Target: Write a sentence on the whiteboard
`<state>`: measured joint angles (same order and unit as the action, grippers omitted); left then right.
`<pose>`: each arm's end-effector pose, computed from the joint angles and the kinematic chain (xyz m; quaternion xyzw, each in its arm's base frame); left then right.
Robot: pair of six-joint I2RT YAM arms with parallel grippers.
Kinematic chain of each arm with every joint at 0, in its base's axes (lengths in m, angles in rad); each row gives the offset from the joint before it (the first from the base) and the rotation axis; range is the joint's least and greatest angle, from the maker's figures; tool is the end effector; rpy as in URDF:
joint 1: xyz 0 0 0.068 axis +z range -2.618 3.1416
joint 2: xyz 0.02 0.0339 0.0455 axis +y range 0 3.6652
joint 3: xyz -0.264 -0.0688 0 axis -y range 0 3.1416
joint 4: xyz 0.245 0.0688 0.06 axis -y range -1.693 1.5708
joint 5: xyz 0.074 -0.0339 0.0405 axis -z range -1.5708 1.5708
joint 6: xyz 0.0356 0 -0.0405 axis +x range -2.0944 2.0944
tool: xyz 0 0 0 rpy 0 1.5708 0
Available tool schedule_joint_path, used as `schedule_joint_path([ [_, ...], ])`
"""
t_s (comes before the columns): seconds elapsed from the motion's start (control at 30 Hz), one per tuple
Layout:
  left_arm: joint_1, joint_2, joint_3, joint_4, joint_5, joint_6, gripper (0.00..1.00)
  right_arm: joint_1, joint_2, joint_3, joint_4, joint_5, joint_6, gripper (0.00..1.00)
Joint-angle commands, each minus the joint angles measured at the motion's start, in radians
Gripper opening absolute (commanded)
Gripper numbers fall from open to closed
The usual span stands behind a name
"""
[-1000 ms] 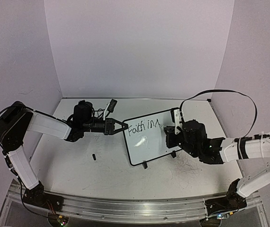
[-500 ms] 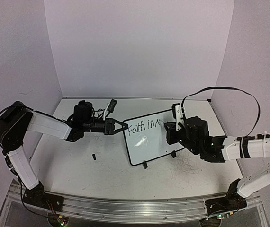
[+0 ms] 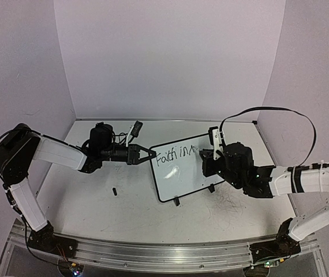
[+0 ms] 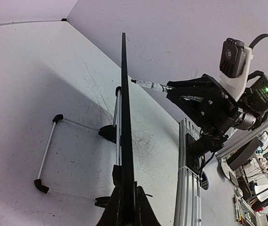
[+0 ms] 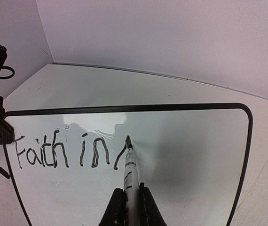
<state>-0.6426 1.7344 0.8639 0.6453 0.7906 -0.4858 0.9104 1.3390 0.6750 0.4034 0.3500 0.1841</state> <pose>0.2757 -0.2380 0.2032 0.2958 0.7008 -0.5620 0.3249 0.1894 0.2240 0.2390 -0.1782 0.7676 0.1943 0.5842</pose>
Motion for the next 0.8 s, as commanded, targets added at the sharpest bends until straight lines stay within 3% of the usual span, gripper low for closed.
schedule_joint_path([
  [0.0, -0.038, -0.007, 0.032, -0.028, 0.087, -0.002, 0.00, -0.002, 0.009, 0.028, 0.034, 0.000, -0.009, 0.00],
  [0.77, -0.038, -0.009, 0.033, -0.028, 0.089, -0.002, 0.00, -0.002, 0.008, 0.006, 0.053, 0.011, -0.019, 0.00],
])
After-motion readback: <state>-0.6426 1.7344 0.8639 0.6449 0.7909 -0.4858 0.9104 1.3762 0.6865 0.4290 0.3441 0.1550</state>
